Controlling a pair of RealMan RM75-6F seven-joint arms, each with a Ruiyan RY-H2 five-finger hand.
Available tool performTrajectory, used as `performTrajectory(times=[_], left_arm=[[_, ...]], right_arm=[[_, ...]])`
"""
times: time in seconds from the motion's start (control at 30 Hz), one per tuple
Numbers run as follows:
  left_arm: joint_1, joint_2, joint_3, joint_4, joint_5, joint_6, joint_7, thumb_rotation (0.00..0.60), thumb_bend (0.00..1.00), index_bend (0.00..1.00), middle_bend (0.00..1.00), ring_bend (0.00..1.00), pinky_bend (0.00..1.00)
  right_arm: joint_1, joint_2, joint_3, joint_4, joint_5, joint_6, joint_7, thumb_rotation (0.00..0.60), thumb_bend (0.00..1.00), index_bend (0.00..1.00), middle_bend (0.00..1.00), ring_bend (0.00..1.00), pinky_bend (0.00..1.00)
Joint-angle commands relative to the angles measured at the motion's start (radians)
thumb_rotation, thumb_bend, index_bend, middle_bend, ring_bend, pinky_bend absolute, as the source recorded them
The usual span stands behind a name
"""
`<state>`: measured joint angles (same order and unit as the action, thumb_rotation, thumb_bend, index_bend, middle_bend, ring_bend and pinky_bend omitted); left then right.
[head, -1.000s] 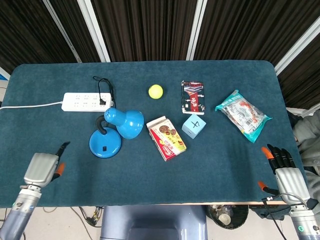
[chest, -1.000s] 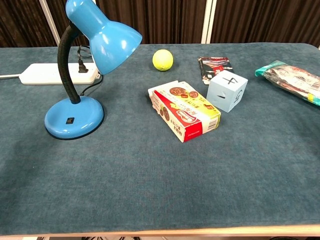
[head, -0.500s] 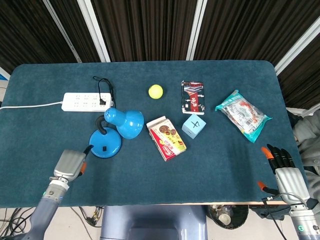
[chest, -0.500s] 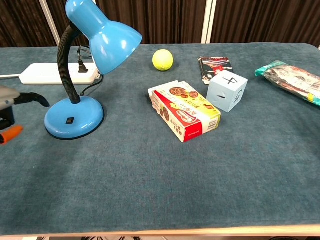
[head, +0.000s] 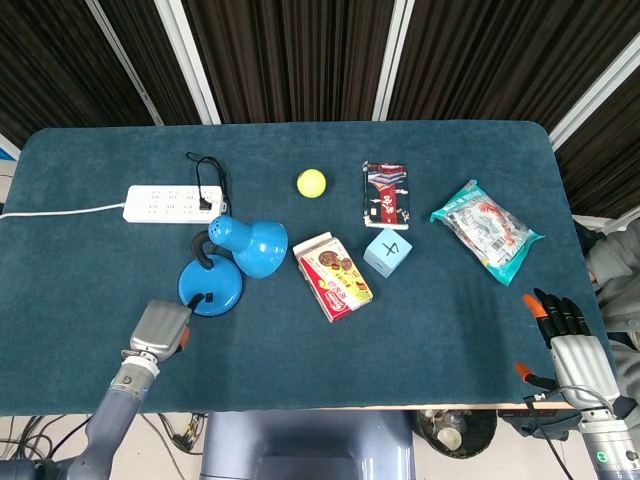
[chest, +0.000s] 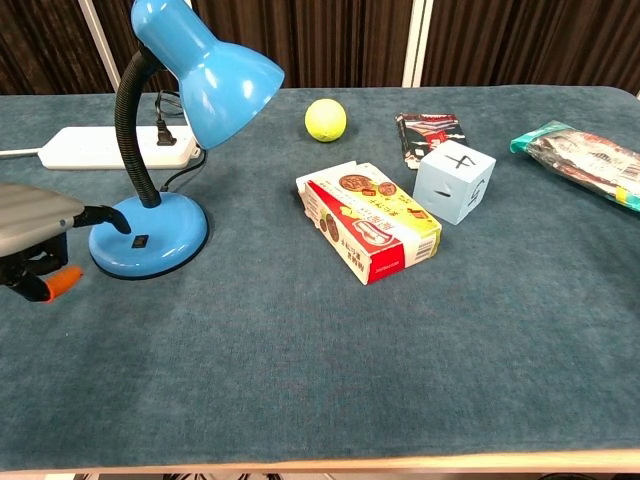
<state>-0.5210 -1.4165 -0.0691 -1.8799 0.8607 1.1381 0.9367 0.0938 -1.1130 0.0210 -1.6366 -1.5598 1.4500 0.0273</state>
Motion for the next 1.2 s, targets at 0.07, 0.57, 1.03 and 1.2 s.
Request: performTrajectory(times=[0.07,0.57,1.03,1.2], left_arm=[[-0.013,-0.011,0.011,0.007,-0.014,0.011,0.005,0.6,0.55,0.17,0.94,0.94,0.91],[-0.047,-0.028,0.029,0.014,-0.026,0.041,-0.027,0.6,0.55,0.17,0.94,0.94,0.91],[-0.065,-0.045,0.061,0.034,-0.05,0.038,-0.032,0.6,0.56,0.17,0.94,0.94,0.91],[-0.065,-0.046,0.08,0.027,-0.042,0.042,-0.034,0.6,0.56,0.19,0.94,0.94,0.91]], right_arm=[[0.0,0.0,0.0,0.0,-0.001,0.0,0.0,0.6,0.24,0.0,0.0,0.0,0.0],[0.0,0.0,-0.001,0.0,-0.002,0.001,0.001,0.6,0.24,0.0,0.0,0.0,0.0],[0.0,0.0,-0.001,-0.001,-0.003,0.002,0.001,0.6,0.23,0.0,0.0,0.0,0.0],[0.0,0.0,0.0,0.0,-0.002,0.002,0.002,0.6,0.24,0.0,0.0,0.0,0.0]])
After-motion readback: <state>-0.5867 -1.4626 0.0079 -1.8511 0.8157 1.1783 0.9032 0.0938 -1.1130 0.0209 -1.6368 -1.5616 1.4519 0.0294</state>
